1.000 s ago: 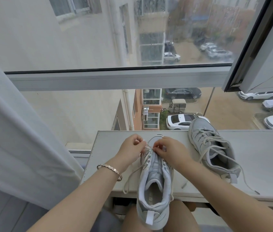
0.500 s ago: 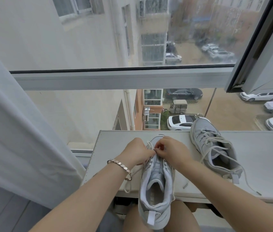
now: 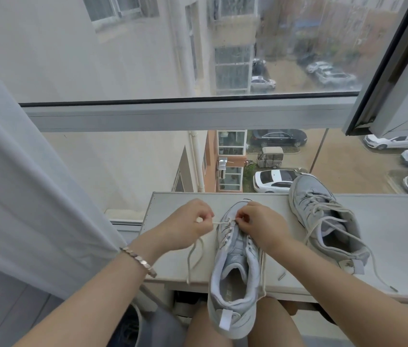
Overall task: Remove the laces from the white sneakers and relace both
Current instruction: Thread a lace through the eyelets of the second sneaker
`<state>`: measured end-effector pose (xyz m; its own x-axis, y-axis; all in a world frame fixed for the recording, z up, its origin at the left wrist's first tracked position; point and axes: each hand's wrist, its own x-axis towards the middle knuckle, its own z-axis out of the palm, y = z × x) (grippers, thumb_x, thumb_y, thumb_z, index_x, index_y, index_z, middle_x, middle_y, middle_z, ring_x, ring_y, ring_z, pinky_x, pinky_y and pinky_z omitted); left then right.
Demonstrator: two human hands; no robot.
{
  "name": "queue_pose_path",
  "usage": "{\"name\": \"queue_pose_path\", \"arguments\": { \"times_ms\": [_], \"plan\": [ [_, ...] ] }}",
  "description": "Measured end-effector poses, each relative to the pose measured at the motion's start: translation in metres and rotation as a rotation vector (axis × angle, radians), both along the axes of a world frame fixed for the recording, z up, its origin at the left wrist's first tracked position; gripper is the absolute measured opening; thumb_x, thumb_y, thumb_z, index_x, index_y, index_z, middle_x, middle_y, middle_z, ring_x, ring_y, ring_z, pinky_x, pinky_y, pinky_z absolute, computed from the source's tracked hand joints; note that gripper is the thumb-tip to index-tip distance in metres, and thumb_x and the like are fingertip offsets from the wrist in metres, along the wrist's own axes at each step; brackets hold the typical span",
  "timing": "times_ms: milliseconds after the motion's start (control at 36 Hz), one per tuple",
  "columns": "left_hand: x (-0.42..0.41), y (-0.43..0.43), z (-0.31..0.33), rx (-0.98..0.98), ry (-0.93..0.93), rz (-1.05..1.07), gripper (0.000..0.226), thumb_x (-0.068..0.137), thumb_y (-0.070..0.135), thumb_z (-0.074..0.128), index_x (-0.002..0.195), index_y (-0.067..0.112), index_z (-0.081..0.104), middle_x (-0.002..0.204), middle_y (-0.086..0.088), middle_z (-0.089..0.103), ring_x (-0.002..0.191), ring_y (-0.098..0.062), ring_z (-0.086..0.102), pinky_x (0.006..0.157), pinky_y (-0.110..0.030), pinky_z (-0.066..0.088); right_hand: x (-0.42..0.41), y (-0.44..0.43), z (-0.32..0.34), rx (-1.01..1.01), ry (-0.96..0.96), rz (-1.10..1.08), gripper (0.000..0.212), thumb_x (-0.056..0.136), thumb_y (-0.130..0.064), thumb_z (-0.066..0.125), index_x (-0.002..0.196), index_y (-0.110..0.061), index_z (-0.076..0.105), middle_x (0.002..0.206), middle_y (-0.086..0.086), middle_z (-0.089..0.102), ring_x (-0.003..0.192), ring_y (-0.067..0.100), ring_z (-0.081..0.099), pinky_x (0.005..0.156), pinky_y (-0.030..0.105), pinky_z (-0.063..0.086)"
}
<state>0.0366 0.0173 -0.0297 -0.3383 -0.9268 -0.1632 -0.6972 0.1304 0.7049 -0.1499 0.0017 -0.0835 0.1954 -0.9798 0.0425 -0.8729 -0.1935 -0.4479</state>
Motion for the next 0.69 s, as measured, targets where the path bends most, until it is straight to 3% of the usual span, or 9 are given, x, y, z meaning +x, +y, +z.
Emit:
{"name": "queue_pose_path", "arguments": {
  "times_ms": [56,111,194,250,444,583,694],
  "plan": [
    [0.009,0.003,0.0,0.076,0.144,0.024,0.032,0.093,0.007,0.047,0.063,0.016,0.048,0.105,0.012,0.058,0.096,-0.006,0.054,0.084,-0.009,0.039,0.001,0.001,-0.001,-0.017,-0.005,0.014,0.019,0.093,-0.029,0.049,0.098,-0.02,0.066,0.098,-0.007,0.056,0.087,0.013,0.055,0.062,0.024,0.035],
    [0.008,0.007,-0.005,0.152,0.361,0.043,0.033,0.096,0.002,0.041,0.066,0.011,0.048,0.102,0.005,0.065,0.098,-0.009,0.059,0.094,-0.018,0.044,0.002,0.002,-0.001,-0.024,0.004,0.019,0.019,0.093,-0.03,0.05,0.099,-0.021,0.066,0.1,-0.008,0.057,0.09,0.014,0.055,0.062,0.023,0.032],
    [-0.002,0.013,-0.013,0.19,0.659,0.164,0.035,0.096,-0.003,0.033,0.067,0.005,0.051,0.078,-0.005,0.065,0.085,-0.013,0.065,0.088,-0.023,0.051,0.004,0.001,-0.001,-0.037,0.024,0.02,0.02,0.093,-0.03,0.049,0.101,-0.022,0.066,0.101,-0.008,0.057,0.091,0.014,0.056,0.062,0.022,0.03],
    [-0.008,0.014,-0.015,0.187,0.728,0.24,0.04,0.096,-0.004,0.032,0.061,0.007,0.046,0.064,-0.003,0.056,0.074,-0.014,0.062,0.084,-0.024,0.054,0.004,0.002,-0.001,-0.051,0.045,0.022,0.021,0.093,-0.031,0.049,0.102,-0.022,0.065,0.102,-0.008,0.057,0.091,0.014,0.056,0.061,0.022,0.029],
    [-0.009,0.016,-0.016,0.098,0.503,0.216,0.039,0.1,0.011,0.029,0.062,0.014,0.037,0.047,0.014,0.045,0.062,-0.012,0.046,0.075,-0.026,0.046,0.005,0.004,-0.002,-0.066,0.059,0.028,0.021,0.094,-0.032,0.048,0.104,-0.024,0.065,0.106,-0.01,0.057,0.093,0.014,0.057,0.062,0.022,0.031],
    [-0.001,0.006,-0.015,0.245,0.508,0.391,0.031,0.1,0.012,0.031,0.069,0.014,0.035,0.062,0.0,0.038,0.048,-0.007,0.042,0.06,-0.026,0.05,0.007,0.006,-0.002,-0.064,0.039,0.081,0.021,0.094,-0.031,0.049,0.105,-0.022,0.065,0.105,-0.009,0.057,0.092,0.013,0.057,0.063,0.022,0.035],
    [-0.001,-0.005,-0.018,0.084,-0.025,0.256,0.017,0.095,0.031,0.045,0.088,0.016,0.041,0.071,-0.001,0.046,0.059,-0.015,0.046,0.062,-0.033,0.043,0.007,0.007,-0.003,-0.076,0.031,0.086,0.02,0.094,-0.028,0.049,0.104,-0.021,0.064,0.103,-0.008,0.057,0.088,0.013,0.056,0.061,0.023,0.034]
  ]
}}
